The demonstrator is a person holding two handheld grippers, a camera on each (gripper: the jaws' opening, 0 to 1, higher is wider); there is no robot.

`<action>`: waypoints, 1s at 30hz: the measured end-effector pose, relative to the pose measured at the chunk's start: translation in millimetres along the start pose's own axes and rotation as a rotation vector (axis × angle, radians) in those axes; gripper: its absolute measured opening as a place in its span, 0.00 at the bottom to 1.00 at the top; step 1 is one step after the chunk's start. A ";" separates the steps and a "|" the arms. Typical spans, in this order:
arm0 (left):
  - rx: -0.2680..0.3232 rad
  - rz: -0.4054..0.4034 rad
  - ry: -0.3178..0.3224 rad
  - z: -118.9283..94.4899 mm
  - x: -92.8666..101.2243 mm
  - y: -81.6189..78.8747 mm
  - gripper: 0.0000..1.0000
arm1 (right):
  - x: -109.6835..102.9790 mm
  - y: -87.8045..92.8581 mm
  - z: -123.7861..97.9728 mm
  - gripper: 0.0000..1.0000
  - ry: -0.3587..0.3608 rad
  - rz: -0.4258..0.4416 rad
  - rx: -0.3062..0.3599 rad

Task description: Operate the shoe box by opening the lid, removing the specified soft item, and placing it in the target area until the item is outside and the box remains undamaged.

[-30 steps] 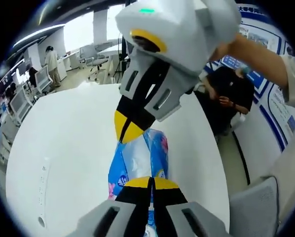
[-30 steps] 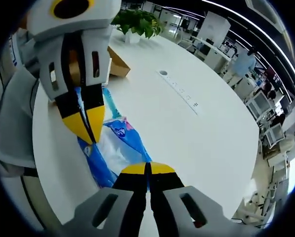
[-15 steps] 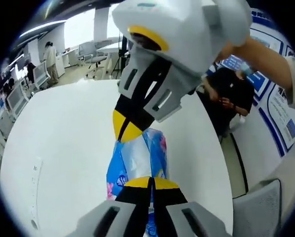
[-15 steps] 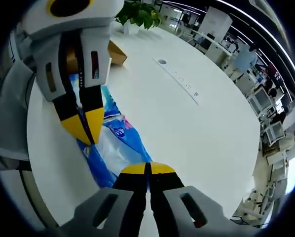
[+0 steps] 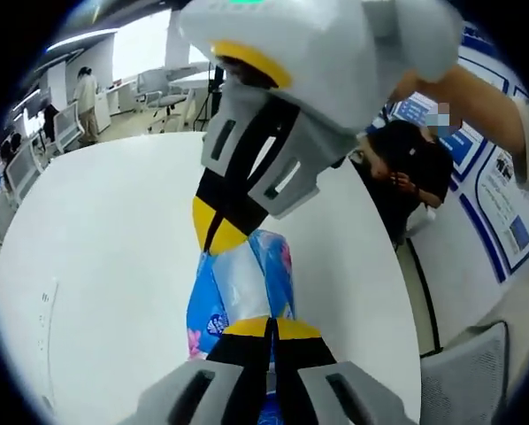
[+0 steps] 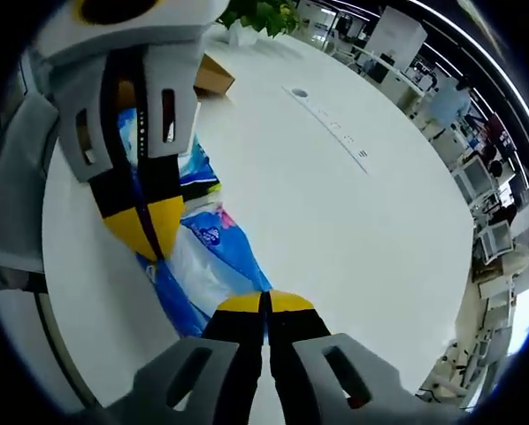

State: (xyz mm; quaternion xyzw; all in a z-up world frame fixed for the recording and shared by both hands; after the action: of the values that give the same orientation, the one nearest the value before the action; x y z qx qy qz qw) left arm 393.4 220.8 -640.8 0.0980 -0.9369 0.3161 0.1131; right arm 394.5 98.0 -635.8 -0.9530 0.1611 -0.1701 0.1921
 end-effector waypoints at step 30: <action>-0.007 0.039 -0.018 4.7 3.7 6.0 0.05 | -5.3 6.7 1.8 0.05 0.007 0.014 -0.006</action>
State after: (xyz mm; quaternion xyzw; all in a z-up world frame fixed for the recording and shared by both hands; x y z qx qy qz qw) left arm 387.7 222.2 -646.9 0.0824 -0.9406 0.3143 0.0987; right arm 388.9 94.7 -641.5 -0.9518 0.1691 -0.1714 0.1898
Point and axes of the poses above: the point that each gripper's makers call its tool centre point, and the gripper's own axes: z roughly forward along the fingers, x roughly to its right, y roughly out of its underside, the point moved 10 cm from there along -z, roughly backward along the fingers, and after that the axes turned 8 degrees about -z, right-handed, at the moved point
